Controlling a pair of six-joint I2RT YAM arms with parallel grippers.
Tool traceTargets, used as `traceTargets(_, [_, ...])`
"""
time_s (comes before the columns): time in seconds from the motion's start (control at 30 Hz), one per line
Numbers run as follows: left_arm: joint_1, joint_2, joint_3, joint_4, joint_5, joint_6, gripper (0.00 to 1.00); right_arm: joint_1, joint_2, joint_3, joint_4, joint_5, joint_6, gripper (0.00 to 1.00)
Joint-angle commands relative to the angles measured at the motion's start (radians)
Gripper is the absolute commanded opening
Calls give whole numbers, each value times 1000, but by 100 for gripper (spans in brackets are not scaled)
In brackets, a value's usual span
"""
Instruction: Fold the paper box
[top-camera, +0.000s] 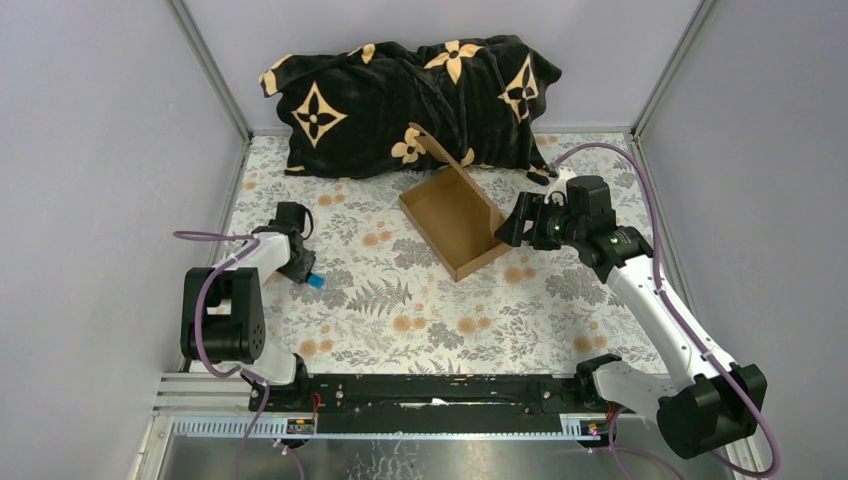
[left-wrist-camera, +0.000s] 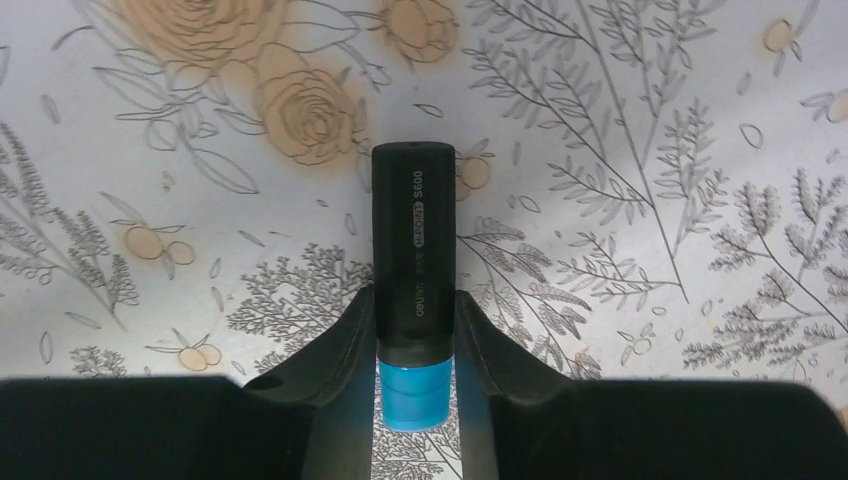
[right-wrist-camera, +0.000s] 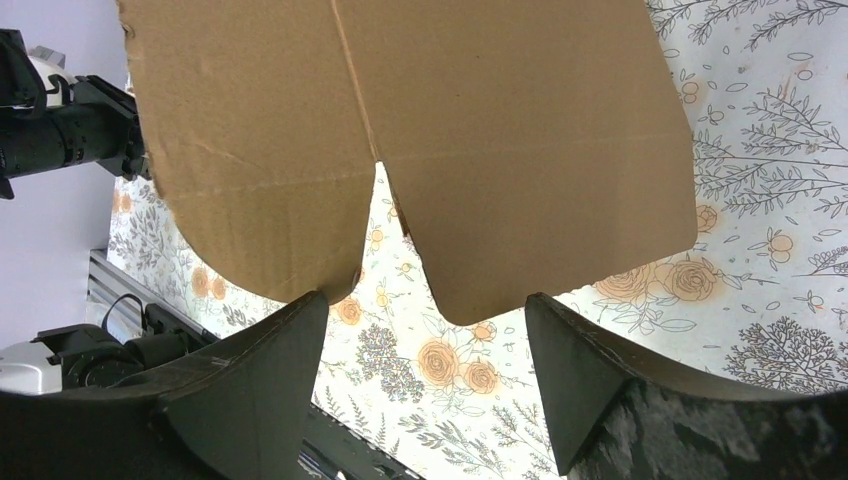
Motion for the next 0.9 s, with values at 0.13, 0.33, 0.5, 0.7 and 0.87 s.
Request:
traceTargets(0.13, [-141, 29, 96, 134, 157, 151, 6, 3, -52, 34, 23, 4, -3, 80])
traceTargets(0.33, [-343, 71, 346, 21, 101, 209, 3, 4, -73, 70, -13, 33, -8, 80])
traceTargets(0.5, [-500, 152, 602, -74, 66, 204, 3, 4, -89, 93, -33, 71, -13, 80])
traceTargets(0.7, [-594, 296, 811, -85, 87, 186, 4, 5, -87, 95, -40, 81, -14, 80])
traceTargets(0.87, [-632, 399, 838, -32, 99, 186, 24, 4, -89, 96, -48, 93, -22, 80])
